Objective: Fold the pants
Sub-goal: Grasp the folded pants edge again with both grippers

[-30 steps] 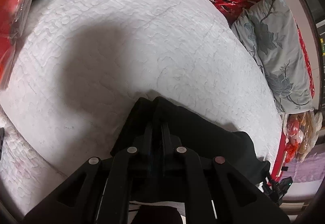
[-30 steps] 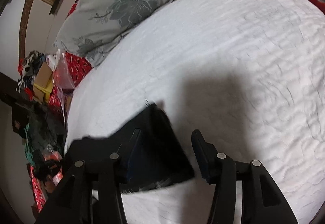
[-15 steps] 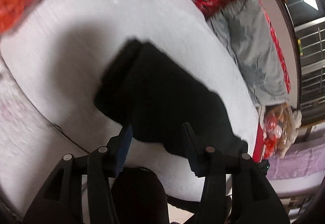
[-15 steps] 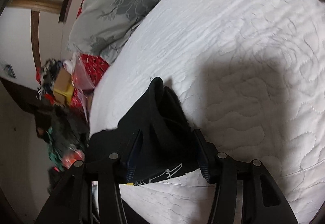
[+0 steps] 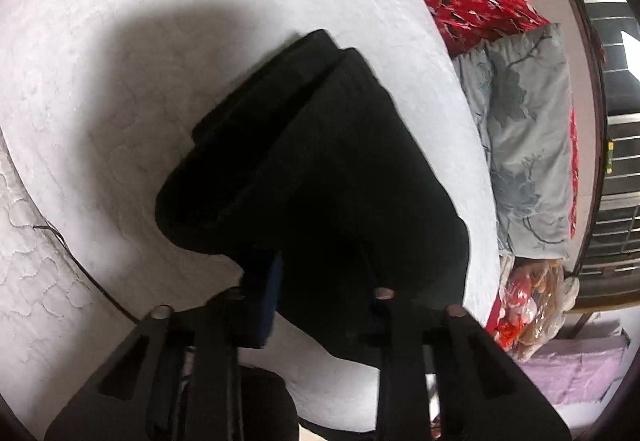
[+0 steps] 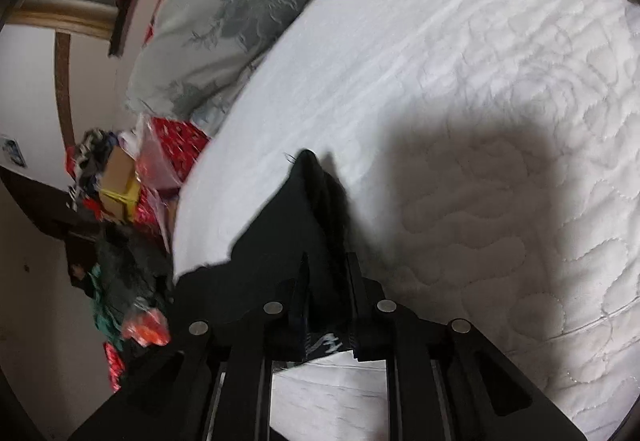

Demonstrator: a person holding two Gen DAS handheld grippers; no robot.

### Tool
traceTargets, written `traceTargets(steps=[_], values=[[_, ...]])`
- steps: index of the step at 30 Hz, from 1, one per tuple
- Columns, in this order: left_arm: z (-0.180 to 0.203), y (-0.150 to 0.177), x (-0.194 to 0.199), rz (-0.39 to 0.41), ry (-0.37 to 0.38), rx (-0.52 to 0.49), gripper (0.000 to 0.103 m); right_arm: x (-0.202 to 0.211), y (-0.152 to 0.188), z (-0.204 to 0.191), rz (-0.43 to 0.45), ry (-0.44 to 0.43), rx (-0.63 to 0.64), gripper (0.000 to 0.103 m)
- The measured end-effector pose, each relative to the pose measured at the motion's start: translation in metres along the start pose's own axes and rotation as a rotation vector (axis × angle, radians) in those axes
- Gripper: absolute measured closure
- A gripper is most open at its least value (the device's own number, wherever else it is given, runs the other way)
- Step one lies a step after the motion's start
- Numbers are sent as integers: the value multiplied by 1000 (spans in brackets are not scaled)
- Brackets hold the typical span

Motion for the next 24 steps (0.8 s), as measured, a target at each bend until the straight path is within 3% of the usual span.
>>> traceTargets(steps=[3, 7, 10, 13, 17, 18, 20, 22, 24], values=[[15, 8, 0, -27, 37, -13, 87, 24, -11, -9, 35, -33, 14, 92], [26, 23, -17, -64, -30, -95, 87, 53, -15, -3, 58, -47, 13, 96], [28, 25, -25, -65, -71, -123, 87, 58, -12, 32, 56, 19, -41, 97], [30, 23, -17, -68, -83, -146, 87, 49, 1, 56, 18, 54, -81, 96], [35, 15, 11, -38, -80, -209, 87, 52, -5, 50, 47, 34, -83, 90], [37, 11, 20, -18, -73, -222, 87, 55, -11, 46, 61, 27, -78, 89], [42, -4, 42, 37, -54, -245, 86, 59, -22, 39, 94, 32, -60, 70], [45, -20, 55, 71, -55, -264, 72, 59, -32, 31, 116, 40, -39, 55], [44, -37, 60, 97, -84, -269, 62, 51, -36, 25, 104, 50, -22, 52]])
Point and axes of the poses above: each gripper's, at about its wrist camera, not at the fingertips, and x roughly against the way its jaws point, z to its right, y to its underside, the point moved 8 cm from there along -x, roughly the way its jaws point, and after that the axes turned 2 degrees about z, right-handed, at the moved point
